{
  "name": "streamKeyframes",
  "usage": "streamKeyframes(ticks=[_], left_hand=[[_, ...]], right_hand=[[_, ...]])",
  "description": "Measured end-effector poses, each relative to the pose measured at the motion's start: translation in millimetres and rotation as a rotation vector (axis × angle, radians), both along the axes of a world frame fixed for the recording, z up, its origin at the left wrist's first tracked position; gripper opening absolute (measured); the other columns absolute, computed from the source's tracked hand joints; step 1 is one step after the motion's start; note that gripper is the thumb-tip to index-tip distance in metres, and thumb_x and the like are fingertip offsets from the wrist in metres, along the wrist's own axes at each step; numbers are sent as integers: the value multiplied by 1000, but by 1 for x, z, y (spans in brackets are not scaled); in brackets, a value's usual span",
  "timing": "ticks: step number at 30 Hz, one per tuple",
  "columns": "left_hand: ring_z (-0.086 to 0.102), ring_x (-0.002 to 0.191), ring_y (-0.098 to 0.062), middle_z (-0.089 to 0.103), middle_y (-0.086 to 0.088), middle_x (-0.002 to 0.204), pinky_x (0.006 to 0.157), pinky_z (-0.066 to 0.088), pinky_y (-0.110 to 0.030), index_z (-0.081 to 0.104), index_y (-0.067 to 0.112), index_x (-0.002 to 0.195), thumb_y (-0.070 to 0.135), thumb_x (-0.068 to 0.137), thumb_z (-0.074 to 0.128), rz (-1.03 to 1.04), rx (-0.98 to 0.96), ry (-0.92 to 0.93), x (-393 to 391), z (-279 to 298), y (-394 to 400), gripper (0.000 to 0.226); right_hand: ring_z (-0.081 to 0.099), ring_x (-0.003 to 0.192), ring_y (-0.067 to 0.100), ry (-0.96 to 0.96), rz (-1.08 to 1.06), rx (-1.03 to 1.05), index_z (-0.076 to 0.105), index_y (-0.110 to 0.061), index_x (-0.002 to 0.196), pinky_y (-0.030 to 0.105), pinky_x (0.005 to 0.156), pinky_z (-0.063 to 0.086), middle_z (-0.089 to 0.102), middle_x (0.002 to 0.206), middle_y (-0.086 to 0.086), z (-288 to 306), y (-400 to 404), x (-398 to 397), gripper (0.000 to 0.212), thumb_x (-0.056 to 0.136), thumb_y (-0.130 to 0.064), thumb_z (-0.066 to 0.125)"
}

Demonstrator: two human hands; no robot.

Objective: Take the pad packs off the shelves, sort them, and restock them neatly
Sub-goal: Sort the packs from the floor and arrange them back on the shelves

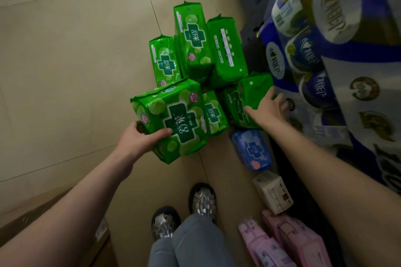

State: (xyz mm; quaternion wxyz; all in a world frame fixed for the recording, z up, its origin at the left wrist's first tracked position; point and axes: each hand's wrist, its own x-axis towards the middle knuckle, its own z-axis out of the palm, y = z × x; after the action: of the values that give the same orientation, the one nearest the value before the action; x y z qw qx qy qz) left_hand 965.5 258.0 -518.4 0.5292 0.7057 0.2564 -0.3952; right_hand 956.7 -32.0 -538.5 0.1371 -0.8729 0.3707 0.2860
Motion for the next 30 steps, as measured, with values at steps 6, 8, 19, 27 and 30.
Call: streamKeyframes(ticks=[6, 8, 19, 27, 30], left_hand=[[70, 86, -12, 73, 0, 101, 63, 56, -22, 64, 17, 107, 48, 10, 91, -154, -357, 373, 16, 21, 7, 105], [69, 88, -10, 73, 0, 101, 71, 54, -25, 65, 18, 104, 50, 7, 89, -260, -350, 369, 20, 25, 7, 105], [30, 124, -25, 39, -4, 136, 98, 39, -37, 18, 35, 147, 34, 70, 74, -1579, 429, -149, 65, 26, -27, 95], [40, 126, -27, 41, -10, 140, 104, 34, -34, 37, 15, 141, 22, 82, 65, -1051, 429, -425, 27, 9, -5, 66], [47, 120, -28, 44, -12, 135, 100, 40, -36, 43, 13, 135, 22, 87, 60, -918, 476, -342, 21, 6, -1, 52]], right_hand=[[38, 133, 27, -66, -118, 1015, 11, -34, 148, 42, 107, 35, 28, 150, 9, 53, 41, -5, 103, 69, -53, 74], [42, 131, 26, -52, -218, 1135, 13, -40, 147, 46, 108, 36, 29, 149, 8, 50, 49, -10, 108, 61, -47, 80], [36, 131, 16, 63, 413, 987, 13, -31, 148, 35, 112, 31, 31, 147, 3, 49, 94, -9, 110, 65, -31, 84], [49, 108, 26, -258, 133, 366, 38, -30, 124, 39, 88, 50, 36, 122, 4, 39, 118, -64, 67, 69, -38, 76], [51, 105, 26, -435, 75, 218, 42, -23, 123, 32, 78, 54, 36, 121, 8, 37, 89, -57, 65, 70, -32, 79]])
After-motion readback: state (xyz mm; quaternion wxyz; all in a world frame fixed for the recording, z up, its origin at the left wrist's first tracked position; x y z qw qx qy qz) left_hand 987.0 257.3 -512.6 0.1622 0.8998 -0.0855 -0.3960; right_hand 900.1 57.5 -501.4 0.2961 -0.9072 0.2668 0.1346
